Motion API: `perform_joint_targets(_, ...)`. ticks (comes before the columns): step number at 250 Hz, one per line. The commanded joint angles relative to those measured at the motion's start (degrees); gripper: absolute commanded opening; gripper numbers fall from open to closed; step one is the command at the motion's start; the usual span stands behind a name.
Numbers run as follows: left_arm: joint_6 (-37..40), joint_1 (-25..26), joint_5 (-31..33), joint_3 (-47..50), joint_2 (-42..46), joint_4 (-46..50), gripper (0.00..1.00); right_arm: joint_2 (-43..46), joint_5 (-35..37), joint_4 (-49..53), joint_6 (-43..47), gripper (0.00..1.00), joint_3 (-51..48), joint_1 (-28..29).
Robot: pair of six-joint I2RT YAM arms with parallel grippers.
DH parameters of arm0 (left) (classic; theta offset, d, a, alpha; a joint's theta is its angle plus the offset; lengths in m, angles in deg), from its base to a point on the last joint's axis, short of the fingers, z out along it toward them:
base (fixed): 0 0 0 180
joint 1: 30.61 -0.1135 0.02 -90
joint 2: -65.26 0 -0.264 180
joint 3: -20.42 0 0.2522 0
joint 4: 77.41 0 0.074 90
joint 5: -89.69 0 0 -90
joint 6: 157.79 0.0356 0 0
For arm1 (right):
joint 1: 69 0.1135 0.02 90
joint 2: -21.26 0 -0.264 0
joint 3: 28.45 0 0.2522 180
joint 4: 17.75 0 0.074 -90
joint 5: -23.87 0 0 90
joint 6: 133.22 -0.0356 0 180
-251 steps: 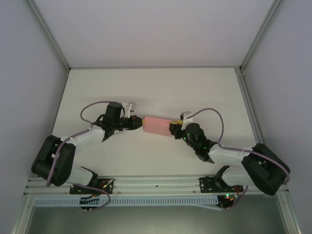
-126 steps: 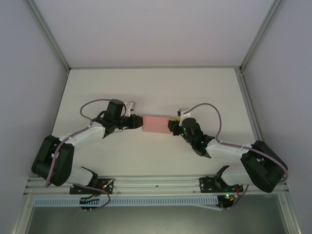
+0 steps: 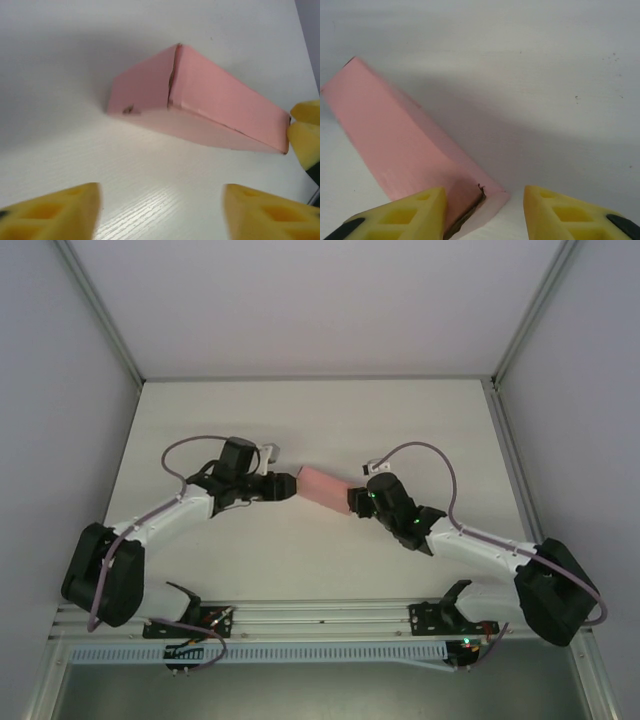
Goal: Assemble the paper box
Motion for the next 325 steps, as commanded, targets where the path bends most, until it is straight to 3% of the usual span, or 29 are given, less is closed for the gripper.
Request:
perform_joint_targets(1,2.08,0.34,4.57,-4.46,3.39,3.67,0.93,1.71,-0.25,8.57,-0.05,0.52,1.44,0.17)
perform_joint_targets(14,2.65,0.34,6.26,-5.62,4.6,3.88,1.0,2.78,-0.25,9.13,0.44,0.63,2.65,0.14)
perform_joint_targets(40,3.58,0.34,11.91,-7.68,6.84,4.94,1.0,4.13,0.0,11.49,1.08,0.74,5.95,-0.27)
perform_joint_targets(70,3.24,0.17,21.46,-9.87,8.57,7.27,1.0,4.19,0.22,15.77,1.53,0.78,10.95,-0.69)
perform_joint_targets(120,3.57,-0.41,28.81,-10.22,11.28,7.72,1.0,1.3,0.75,22.06,-0.61,1.0,19.53,-1.11)
perform_joint_targets(170,3.96,-1.24,31.91,-9.23,12.13,7.76,1.0,-7.76,-4.78,27.71,-4.02,1.0,29.58,-1.08)
perform_joint_targets(265,4.59,-3.85,32.95,-5.36,11.08,7.0,1.0,-27.86,2.99,38.86,1.02,0.99,41.45,-1.14)
perform_joint_targets(277,4.72,-3.96,32.85,-5.1,10.82,6.95,1.0,-30.08,2.38,38.75,2.8,0.95,42.11,-1.11)
perform_joint_targets(325,4.74,-4.16,32.77,-4.98,9.97,7.22,1.0,-37.18,-1.6,40.23,6.16,0.61,45.99,-1.13)
